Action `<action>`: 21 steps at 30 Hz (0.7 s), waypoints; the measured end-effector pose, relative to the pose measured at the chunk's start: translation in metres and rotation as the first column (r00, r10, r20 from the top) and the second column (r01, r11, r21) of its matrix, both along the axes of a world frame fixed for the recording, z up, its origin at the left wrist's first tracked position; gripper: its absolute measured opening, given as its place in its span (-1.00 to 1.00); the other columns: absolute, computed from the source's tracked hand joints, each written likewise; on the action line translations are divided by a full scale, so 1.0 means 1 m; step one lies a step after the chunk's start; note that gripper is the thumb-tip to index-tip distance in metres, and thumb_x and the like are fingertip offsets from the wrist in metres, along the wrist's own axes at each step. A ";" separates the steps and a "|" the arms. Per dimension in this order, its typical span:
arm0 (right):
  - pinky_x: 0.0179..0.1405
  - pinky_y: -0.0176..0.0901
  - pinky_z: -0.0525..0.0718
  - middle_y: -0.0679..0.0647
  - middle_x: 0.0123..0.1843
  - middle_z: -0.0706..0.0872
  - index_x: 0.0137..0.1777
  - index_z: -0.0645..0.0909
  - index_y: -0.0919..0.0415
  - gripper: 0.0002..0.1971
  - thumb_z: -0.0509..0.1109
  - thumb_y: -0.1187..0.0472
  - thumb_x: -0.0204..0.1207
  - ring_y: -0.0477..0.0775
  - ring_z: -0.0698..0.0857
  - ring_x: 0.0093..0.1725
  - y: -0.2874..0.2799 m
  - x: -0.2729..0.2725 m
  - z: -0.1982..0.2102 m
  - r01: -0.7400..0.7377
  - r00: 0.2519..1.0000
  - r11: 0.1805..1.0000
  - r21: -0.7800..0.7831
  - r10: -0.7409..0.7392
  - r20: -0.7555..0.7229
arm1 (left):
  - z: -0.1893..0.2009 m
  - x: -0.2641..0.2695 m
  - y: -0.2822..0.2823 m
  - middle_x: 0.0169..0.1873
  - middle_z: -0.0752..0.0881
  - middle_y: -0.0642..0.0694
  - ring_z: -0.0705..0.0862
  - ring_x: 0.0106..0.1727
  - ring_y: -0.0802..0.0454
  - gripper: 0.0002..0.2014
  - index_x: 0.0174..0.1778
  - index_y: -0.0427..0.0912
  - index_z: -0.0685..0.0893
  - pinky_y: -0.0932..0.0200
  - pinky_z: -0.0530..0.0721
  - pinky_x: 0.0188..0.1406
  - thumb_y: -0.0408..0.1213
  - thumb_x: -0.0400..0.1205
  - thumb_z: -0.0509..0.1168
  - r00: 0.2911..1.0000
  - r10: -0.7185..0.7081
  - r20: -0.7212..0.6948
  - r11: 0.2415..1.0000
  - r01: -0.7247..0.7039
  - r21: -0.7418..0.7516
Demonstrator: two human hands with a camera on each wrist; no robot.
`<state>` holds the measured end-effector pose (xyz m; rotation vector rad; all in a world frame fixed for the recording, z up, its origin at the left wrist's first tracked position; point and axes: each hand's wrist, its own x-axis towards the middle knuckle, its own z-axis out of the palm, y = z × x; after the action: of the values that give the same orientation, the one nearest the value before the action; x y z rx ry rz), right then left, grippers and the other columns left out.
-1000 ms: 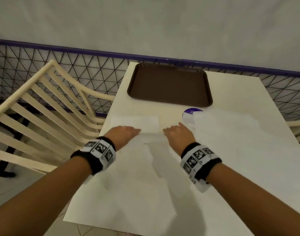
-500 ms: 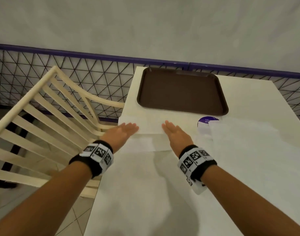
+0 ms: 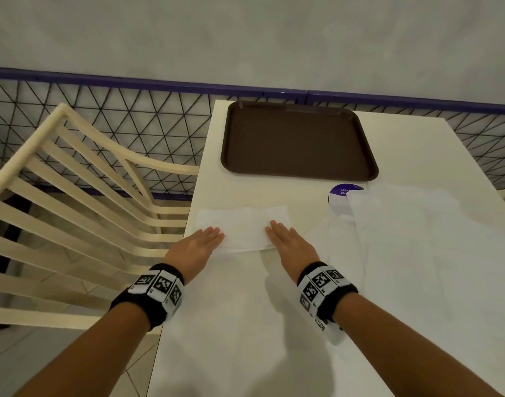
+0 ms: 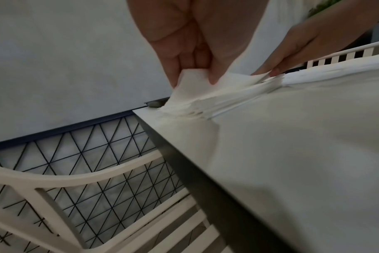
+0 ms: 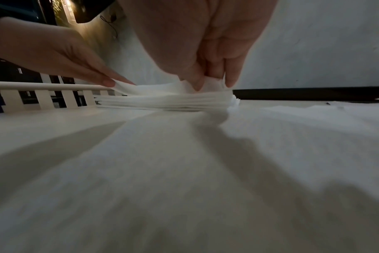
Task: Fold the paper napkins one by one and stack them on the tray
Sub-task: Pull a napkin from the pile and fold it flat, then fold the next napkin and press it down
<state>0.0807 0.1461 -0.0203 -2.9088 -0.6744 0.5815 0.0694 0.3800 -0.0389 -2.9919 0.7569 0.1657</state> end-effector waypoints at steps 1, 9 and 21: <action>0.67 -0.11 -0.12 0.18 0.70 -0.18 0.66 -0.17 0.28 -0.34 -0.08 0.57 0.59 0.09 -0.07 0.70 0.000 -0.001 -0.001 0.000 1.000 0.999 -0.036 -0.001 -0.020 | 0.001 -0.001 -0.001 -0.09 0.82 -0.24 0.83 -0.13 -0.10 -0.33 -0.07 -0.34 0.81 0.05 0.76 -0.26 -0.58 -0.17 0.69 1.000 -0.001 0.025 1.000 0.000 0.021; 0.67 -0.05 -0.12 0.14 0.71 -0.13 0.66 -0.10 0.24 -0.48 -0.15 0.14 0.75 0.07 -0.08 0.69 -0.017 -0.012 0.001 0.061 0.997 0.994 -0.092 -0.066 -0.050 | 0.011 -0.014 -0.015 0.61 0.21 -0.11 0.16 0.64 -0.08 -0.48 0.58 -0.17 0.27 -0.02 0.06 0.61 -0.01 0.73 0.00 0.974 0.189 -0.122 0.981 -0.182 0.068; 0.56 -0.19 0.23 0.01 0.63 0.21 0.59 0.20 0.07 -0.42 0.26 0.03 0.61 0.02 0.24 0.60 -0.211 -0.123 0.014 0.614 0.785 0.788 -0.034 -0.615 -0.070 | 0.021 -0.021 -0.178 -0.32 0.79 0.06 0.80 -0.26 0.10 -0.59 -0.31 -0.06 0.82 0.32 0.72 -0.32 -0.05 0.40 0.05 0.905 -0.424 -0.037 0.894 0.412 -0.178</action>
<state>-0.0421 -0.0646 -0.0060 -2.8372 0.3056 0.5928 0.0481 0.2015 -0.0177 -2.8905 1.4687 0.2026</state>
